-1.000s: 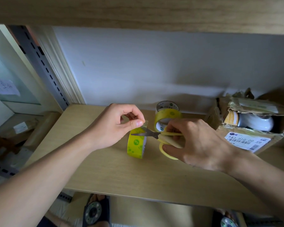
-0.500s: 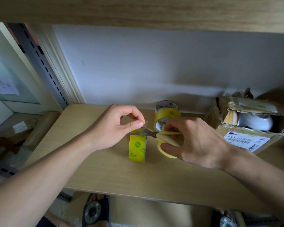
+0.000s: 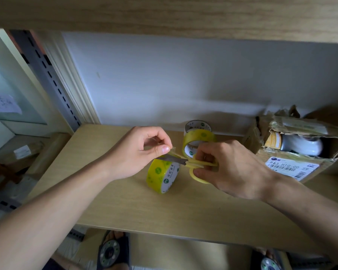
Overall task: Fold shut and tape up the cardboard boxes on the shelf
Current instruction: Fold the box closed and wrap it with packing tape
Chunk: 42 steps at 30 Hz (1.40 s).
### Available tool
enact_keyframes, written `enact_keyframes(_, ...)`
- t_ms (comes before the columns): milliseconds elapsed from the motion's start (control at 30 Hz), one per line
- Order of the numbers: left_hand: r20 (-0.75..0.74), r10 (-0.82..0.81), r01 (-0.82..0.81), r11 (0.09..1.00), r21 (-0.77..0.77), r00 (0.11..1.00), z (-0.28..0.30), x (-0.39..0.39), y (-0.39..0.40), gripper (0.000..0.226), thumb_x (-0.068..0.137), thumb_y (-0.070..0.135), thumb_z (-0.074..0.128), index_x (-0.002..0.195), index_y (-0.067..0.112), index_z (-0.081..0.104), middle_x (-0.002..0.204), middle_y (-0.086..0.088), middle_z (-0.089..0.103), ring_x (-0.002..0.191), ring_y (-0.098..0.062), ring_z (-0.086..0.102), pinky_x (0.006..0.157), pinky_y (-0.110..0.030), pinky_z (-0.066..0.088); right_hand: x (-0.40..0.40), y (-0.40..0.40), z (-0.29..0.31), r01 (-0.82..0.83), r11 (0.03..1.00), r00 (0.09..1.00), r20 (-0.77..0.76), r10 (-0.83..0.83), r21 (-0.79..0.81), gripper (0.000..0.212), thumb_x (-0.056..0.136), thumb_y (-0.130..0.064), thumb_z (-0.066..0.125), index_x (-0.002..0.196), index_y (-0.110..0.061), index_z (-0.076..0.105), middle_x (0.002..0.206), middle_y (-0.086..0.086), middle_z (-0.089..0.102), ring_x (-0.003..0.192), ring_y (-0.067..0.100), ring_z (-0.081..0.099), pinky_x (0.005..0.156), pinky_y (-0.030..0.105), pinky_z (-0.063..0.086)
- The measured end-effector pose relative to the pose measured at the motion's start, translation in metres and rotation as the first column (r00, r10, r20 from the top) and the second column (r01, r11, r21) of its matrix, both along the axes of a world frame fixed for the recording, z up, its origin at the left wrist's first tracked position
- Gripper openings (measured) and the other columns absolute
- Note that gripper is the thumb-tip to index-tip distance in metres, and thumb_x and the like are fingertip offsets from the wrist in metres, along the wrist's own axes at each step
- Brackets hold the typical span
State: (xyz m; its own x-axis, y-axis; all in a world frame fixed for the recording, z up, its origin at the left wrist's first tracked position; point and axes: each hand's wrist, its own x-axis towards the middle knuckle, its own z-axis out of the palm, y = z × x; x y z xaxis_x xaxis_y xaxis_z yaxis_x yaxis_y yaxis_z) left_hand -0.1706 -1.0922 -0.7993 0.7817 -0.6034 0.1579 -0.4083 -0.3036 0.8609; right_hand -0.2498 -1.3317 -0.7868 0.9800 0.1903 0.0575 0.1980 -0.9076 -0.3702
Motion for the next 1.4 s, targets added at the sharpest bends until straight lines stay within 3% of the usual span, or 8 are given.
enact_keyframes(200,-0.006,-0.005,0.005,0.999,0.038,1.000,0.001,-0.001,-0.001,0.009,0.093,0.005,0.073,0.096,0.013,0.070,0.095,-0.002,0.073,0.095,-0.018,0.071,0.091,-0.031,0.056,0.002,-0.001,-0.003,0.006,1.000,1.000,-0.003,-0.006,-0.016,0.030,0.084,-0.049,0.072,0.081,-0.025,0.054,0.067,-0.004,0.059,0.064,0.018,0.056,0.059,0.042,0.050)
enact_keyframes(300,-0.040,-0.034,0.039,0.990,0.135,0.999,0.000,-0.001,0.002,0.033,0.081,0.008,0.086,0.104,0.023,0.067,0.102,0.006,0.074,0.103,-0.011,0.070,0.092,-0.030,0.051,0.003,-0.003,-0.004,0.006,1.000,1.000,-0.012,-0.006,-0.015,0.029,0.085,-0.048,0.073,0.084,-0.025,0.055,0.070,-0.005,0.060,0.068,0.020,0.056,0.062,0.043,0.051)
enact_keyframes(500,-0.056,-0.070,0.079,0.980,0.181,0.996,0.002,-0.003,0.004,0.051,0.076,0.003,0.087,0.113,0.028,0.063,0.108,0.011,0.068,0.111,-0.015,0.065,0.094,-0.052,0.052,0.003,-0.006,-0.005,-0.007,1.000,1.000,-0.006,0.007,-0.009,0.027,0.087,-0.047,0.073,0.088,-0.026,0.057,0.072,-0.005,0.063,0.069,0.021,0.059,0.063,0.044,0.052)
enact_keyframes(733,-0.061,-0.059,0.068,0.984,0.162,0.996,0.002,-0.005,0.001,0.045,0.084,0.000,0.080,0.115,0.028,0.062,0.109,0.017,0.067,0.108,-0.010,0.064,0.091,-0.042,0.054,0.004,-0.008,-0.004,-0.016,0.999,1.000,0.005,0.015,0.029,0.024,0.088,-0.044,0.074,0.087,-0.025,0.059,0.073,-0.003,0.063,0.070,0.023,0.058,0.064,0.044,0.052)
enact_keyframes(967,-0.038,-0.051,0.057,0.986,0.156,0.998,0.000,-0.002,0.000,0.045,0.084,0.002,0.081,0.116,0.028,0.064,0.108,0.018,0.067,0.106,-0.011,0.066,0.091,-0.044,0.055,0.000,-0.009,-0.005,-0.008,0.999,1.000,0.013,0.007,0.045,0.023,0.089,-0.043,0.074,0.089,-0.026,0.060,0.072,-0.004,0.065,0.069,0.020,0.059,0.064,0.044,0.052)
enact_keyframes(1100,-0.014,-0.035,0.036,0.992,0.122,0.999,-0.003,0.000,0.000,0.041,0.086,-0.005,0.076,0.112,0.025,0.065,0.103,0.016,0.069,0.099,-0.015,0.069,0.088,-0.041,0.057,-0.007,-0.011,-0.005,0.005,0.999,1.000,-0.002,-0.005,0.047,0.017,0.089,-0.043,0.073,0.089,-0.029,0.063,0.072,-0.009,0.066,0.068,0.010,0.058,0.058,0.025,0.045)
enact_keyframes(1267,-0.001,0.000,0.000,0.992,0.124,1.000,-0.007,0.004,0.001,0.043,0.086,-0.005,0.075,0.109,0.030,0.066,0.091,-0.001,0.072,0.090,-0.019,0.070,0.085,-0.040,0.059,-0.009,-0.013,-0.009,0.009,0.995,1.000,0.001,-0.009,0.101,0.017,0.088,-0.040,0.076,0.086,-0.029,0.064,0.070,-0.009,0.065,0.067,0.009,0.057,0.059,0.029,0.048)
enact_keyframes(1400,0.005,0.017,-0.018,0.994,0.112,1.000,-0.005,0.004,0.002,0.042,0.087,-0.006,0.074,0.108,0.029,0.064,0.086,0.012,0.072,0.083,-0.010,0.070,0.077,-0.026,0.056,-0.010,-0.015,-0.012,0.027,0.994,1.000,0.008,-0.028,0.108,0.018,0.087,-0.040,0.076,0.086,-0.027,0.064,0.069,-0.008,0.065,0.065,0.010,0.055,0.062,0.034,0.049)
